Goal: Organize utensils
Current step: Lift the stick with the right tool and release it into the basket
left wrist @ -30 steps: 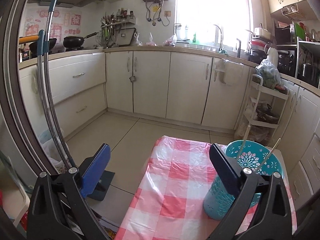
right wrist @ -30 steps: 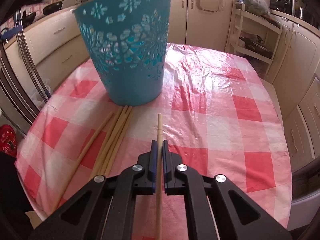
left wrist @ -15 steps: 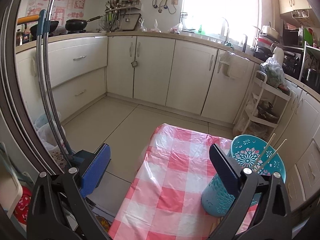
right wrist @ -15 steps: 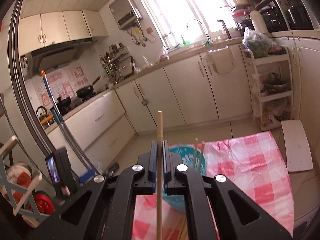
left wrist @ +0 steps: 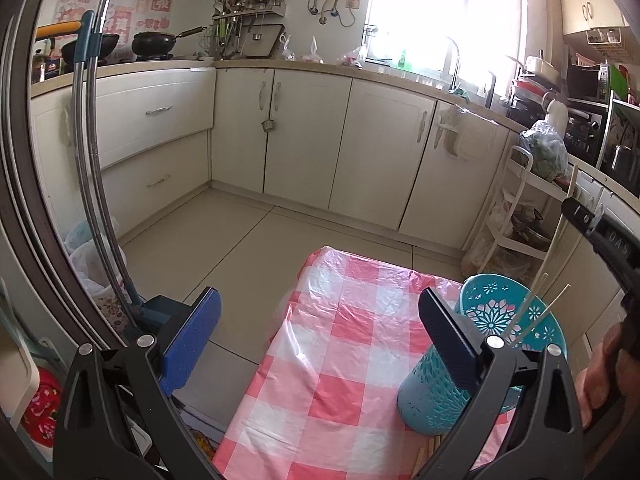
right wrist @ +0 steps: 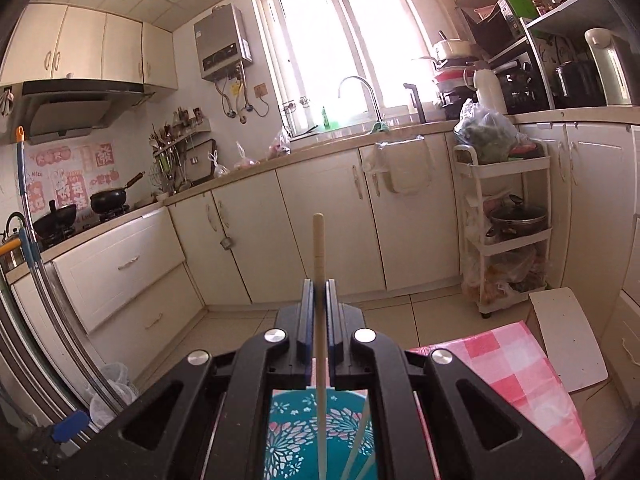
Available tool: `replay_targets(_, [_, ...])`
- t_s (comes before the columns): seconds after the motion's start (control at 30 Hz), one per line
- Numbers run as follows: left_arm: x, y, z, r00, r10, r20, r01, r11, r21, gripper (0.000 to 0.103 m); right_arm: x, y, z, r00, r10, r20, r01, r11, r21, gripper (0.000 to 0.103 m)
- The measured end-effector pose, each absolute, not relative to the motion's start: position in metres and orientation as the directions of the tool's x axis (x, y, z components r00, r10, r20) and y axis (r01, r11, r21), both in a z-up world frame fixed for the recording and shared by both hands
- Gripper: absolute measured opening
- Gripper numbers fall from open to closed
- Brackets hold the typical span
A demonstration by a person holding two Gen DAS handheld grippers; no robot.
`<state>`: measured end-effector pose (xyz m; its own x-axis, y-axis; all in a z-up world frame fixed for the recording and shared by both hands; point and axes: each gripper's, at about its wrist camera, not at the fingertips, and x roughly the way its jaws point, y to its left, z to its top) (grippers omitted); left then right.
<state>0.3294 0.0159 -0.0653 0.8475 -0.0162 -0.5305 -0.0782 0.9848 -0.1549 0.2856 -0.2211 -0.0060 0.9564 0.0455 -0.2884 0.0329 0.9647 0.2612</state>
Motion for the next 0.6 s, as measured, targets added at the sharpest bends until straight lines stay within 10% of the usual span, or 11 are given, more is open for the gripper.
replay_targets(0.6, [0.328, 0.014, -0.066, 0.848, -0.009, -0.529, -0.075, 0.988, -0.138, 0.095, 0.199, -0.208, -0.011, 0.942, 0.102, -0.321, -0.048, 0.984, 0.171, 0.011])
